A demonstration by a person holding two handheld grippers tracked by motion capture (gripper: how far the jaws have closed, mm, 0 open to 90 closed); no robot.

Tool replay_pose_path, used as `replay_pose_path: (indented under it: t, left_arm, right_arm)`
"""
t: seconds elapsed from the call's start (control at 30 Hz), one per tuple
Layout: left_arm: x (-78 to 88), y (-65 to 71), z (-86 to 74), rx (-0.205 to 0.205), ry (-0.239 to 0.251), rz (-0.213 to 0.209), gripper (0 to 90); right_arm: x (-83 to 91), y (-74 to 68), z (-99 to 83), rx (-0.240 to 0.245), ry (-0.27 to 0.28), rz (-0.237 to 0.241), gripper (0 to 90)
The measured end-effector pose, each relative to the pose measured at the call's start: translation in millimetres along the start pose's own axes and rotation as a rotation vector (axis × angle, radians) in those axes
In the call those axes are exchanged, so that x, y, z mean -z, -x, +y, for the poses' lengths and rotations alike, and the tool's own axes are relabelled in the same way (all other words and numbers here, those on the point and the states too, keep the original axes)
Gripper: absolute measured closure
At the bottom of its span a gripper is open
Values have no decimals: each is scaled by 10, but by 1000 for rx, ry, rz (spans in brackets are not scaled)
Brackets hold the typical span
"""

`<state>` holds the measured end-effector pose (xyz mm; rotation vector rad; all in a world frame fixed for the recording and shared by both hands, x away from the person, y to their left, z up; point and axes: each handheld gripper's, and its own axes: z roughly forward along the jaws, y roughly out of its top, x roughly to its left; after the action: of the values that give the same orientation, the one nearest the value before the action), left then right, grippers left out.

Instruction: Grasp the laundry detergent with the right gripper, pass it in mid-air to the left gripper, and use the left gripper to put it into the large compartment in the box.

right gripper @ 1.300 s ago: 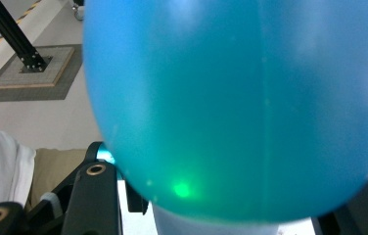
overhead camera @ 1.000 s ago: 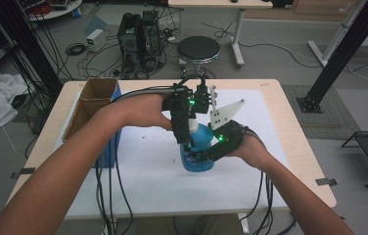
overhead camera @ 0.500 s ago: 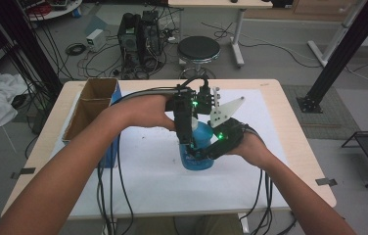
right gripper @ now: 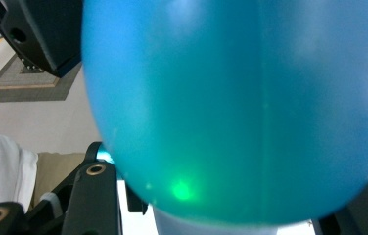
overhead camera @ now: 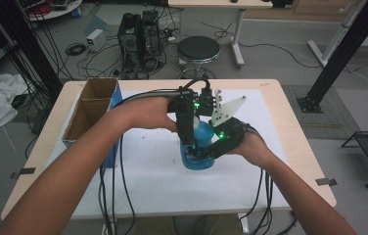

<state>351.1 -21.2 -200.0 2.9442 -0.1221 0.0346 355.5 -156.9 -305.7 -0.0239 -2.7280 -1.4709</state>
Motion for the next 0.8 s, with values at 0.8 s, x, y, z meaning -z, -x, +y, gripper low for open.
replay_pose_path:
  t: [0.8]
  left_arm:
    - [-25,28,-5,-18,8,-7,232]
  right_arm:
    - [2,3,-6,7,5,-15,435]
